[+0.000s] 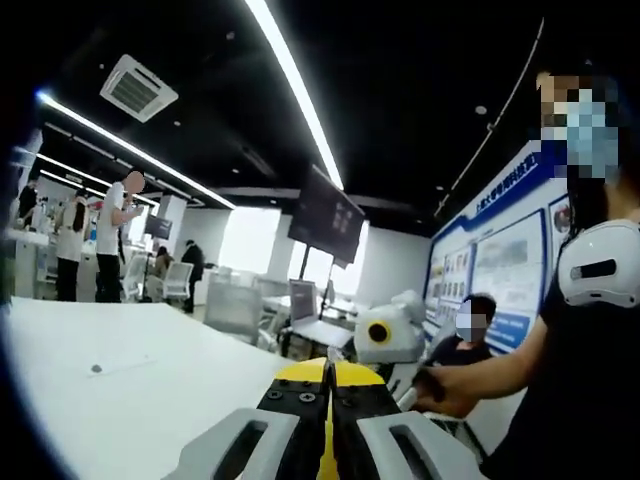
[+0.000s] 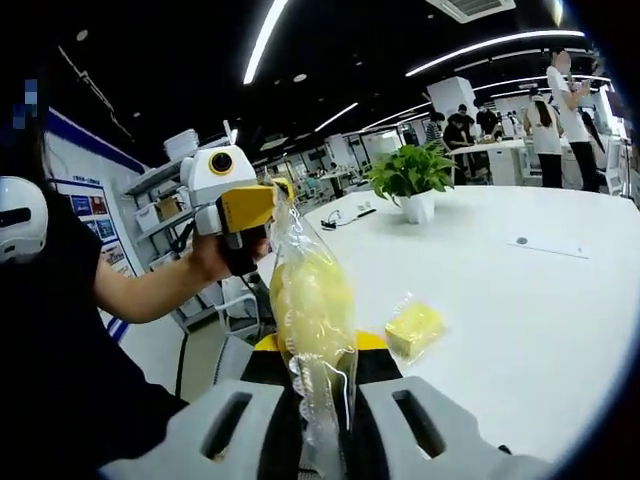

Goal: Compare the silicone blocks by pressing each to a similar depth, holding the contact briefly, and releasing to observe deformation and rebound differences across the visible hardness samples.

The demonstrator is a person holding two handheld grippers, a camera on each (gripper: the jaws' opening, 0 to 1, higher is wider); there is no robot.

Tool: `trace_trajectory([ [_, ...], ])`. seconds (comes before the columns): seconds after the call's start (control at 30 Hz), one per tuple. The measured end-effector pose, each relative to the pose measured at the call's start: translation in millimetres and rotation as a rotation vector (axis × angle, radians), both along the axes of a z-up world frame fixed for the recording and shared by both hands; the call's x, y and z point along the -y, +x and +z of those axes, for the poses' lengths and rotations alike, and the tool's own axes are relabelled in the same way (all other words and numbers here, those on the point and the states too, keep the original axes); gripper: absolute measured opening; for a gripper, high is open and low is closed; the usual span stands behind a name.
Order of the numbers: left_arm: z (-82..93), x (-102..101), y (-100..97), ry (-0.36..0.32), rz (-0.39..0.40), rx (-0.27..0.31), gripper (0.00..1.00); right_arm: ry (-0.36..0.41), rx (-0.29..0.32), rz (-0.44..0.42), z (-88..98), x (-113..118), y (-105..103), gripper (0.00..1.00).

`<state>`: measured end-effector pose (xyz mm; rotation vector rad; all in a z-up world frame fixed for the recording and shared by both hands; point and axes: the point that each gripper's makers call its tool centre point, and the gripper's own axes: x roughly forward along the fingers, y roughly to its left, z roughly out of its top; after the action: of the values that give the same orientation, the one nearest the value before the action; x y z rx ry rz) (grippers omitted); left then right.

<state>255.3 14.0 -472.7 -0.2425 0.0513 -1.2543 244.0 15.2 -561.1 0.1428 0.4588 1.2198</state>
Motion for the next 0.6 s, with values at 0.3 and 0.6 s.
trace_trajectory([
  [0.3,3.5,-3.2,-1.1,0.001,0.014,0.004,0.00,0.033,-0.038,0.026,3.8,-5.3,-5.6,0.04],
  [0.6,3.1,-1.2,-2.1,0.025,0.031,0.014,0.00,0.026,-0.039,0.023,3.3,-4.1,-8.0,0.04],
])
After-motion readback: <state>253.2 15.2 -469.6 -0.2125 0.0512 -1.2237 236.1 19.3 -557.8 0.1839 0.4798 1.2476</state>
